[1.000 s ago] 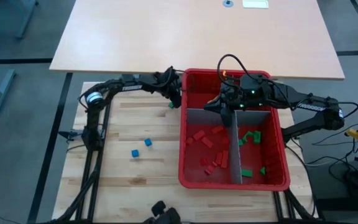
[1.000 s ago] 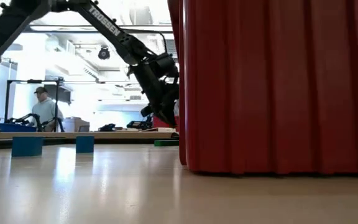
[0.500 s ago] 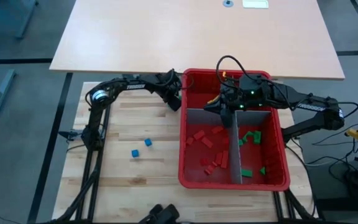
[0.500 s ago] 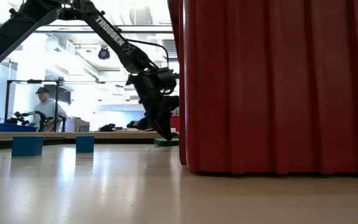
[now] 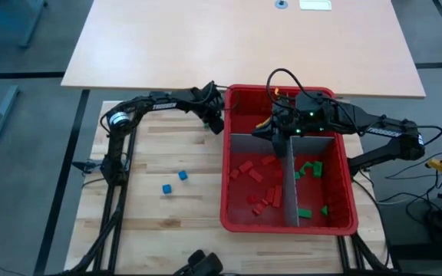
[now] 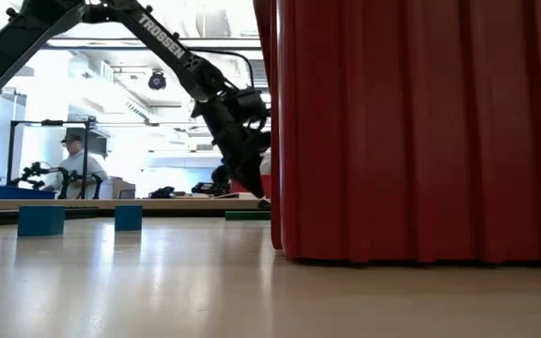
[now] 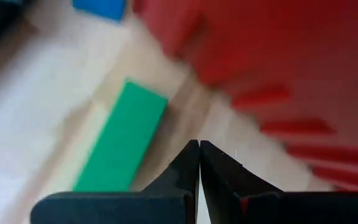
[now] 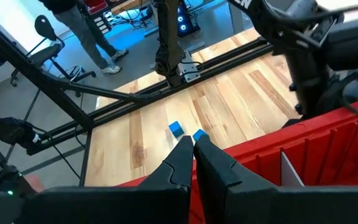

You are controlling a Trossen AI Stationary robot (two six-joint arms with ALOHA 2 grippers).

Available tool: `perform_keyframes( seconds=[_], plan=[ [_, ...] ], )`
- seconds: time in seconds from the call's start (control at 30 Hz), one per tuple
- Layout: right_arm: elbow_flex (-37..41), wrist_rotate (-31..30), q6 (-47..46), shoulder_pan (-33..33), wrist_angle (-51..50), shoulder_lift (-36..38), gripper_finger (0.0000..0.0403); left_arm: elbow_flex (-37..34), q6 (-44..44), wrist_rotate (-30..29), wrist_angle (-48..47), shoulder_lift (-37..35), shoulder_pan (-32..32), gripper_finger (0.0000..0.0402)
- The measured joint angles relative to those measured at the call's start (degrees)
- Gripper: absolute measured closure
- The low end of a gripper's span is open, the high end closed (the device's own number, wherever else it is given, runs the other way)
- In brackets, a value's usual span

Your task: Sort blocks

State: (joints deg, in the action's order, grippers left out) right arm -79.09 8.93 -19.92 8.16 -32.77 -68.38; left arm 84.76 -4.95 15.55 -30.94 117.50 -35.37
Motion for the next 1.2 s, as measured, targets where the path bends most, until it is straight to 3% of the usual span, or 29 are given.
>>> perform_keyframes(
  seconds=[0.2, 0.67, 0.93, 1.07, 1.2],
  plan=[
    [0.0, -0.03, -0.13, -0.02, -0.02, 0.0, 0.0403, 1.6, -0.02, -6.22, 2.27, -0.43, -0.06, 0.0402],
    [0.0, -0.02, -1.98, -0.02, 0.0, 0.0, 0.0403, 1.7, -2.77, -7.38, -1.13, 3.13, -3.07, 0.0402],
    [0.0, -0.02, -2.06, -0.02, 0.02, 0.0, 0.0403, 1.85, -1.51, -5.7, -9.2, 3.23, -2.82, 0.0402],
    [0.0, -0.02, -2.04, -0.02, 0.04, 0.0, 0.0403, 1.78, -0.65, -1.37, -16.98, 3.05, -1.52, 0.0402],
    [0.0, -0.04, -1.95, -0.02, 0.02, 0.0, 0.0403, 0.83, 2.44, -1.03, -25.43, 2.16, 1.84, 0.0402]
  ],
)
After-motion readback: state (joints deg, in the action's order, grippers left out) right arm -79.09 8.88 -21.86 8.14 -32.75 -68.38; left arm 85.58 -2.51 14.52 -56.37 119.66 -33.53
